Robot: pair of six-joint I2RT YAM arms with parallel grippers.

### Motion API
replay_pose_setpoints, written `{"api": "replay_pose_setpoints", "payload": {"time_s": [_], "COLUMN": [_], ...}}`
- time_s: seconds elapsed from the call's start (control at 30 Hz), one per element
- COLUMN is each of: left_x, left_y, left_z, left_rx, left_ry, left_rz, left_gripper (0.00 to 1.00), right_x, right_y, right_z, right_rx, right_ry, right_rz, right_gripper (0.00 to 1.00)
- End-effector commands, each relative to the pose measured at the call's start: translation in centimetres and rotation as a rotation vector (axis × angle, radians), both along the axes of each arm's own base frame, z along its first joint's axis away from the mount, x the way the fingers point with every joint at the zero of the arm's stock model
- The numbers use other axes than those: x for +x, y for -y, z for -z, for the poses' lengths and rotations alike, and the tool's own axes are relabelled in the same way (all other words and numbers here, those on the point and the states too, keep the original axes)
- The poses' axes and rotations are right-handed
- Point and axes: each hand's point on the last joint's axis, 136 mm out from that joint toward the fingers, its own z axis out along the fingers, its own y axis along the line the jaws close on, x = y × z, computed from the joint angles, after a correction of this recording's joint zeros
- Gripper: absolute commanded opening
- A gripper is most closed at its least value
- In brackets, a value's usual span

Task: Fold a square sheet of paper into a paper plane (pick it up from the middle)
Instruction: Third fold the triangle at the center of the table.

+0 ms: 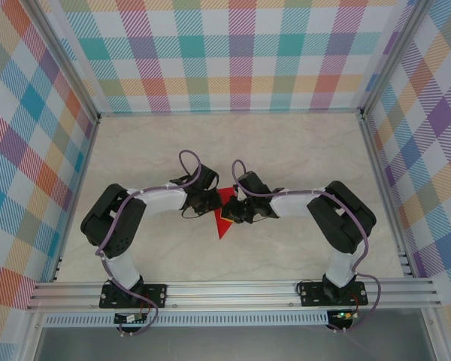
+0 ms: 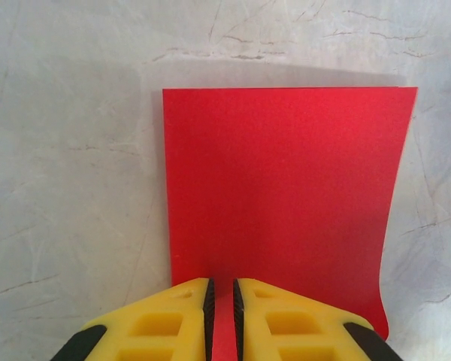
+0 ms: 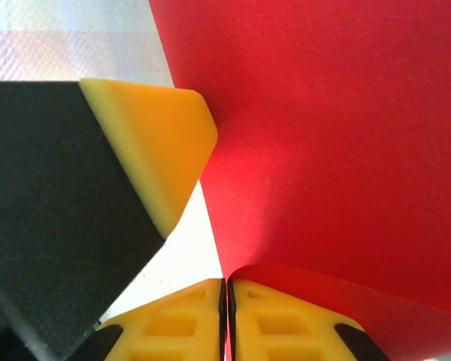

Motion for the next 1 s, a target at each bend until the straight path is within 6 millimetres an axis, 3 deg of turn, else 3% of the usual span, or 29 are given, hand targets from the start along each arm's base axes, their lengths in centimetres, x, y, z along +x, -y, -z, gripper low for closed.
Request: {"api": "replay_pose_setpoints", "payload": {"time_s": [0.0, 0.97], "left_x": [-0.11, -0.48], "left_y": [-0.37, -0.23], "left_z": [0.44, 0.4], "left_rx": [0.019, 0.006], "left_ry": [-0.022, -0.031], "left_rz": [0.011, 0.023], "left_gripper": [0.17, 0.16], "right_x": [0.37, 1.3], "right_y": [-1.21, -1.74], "right_z": [-0.66, -0.17], "right_rx": [0.034, 0.028], "right_ry": [0.038, 0.055], "right_rz": [-0.047, -0.038], "right_gripper": [0.12, 0.12]}}
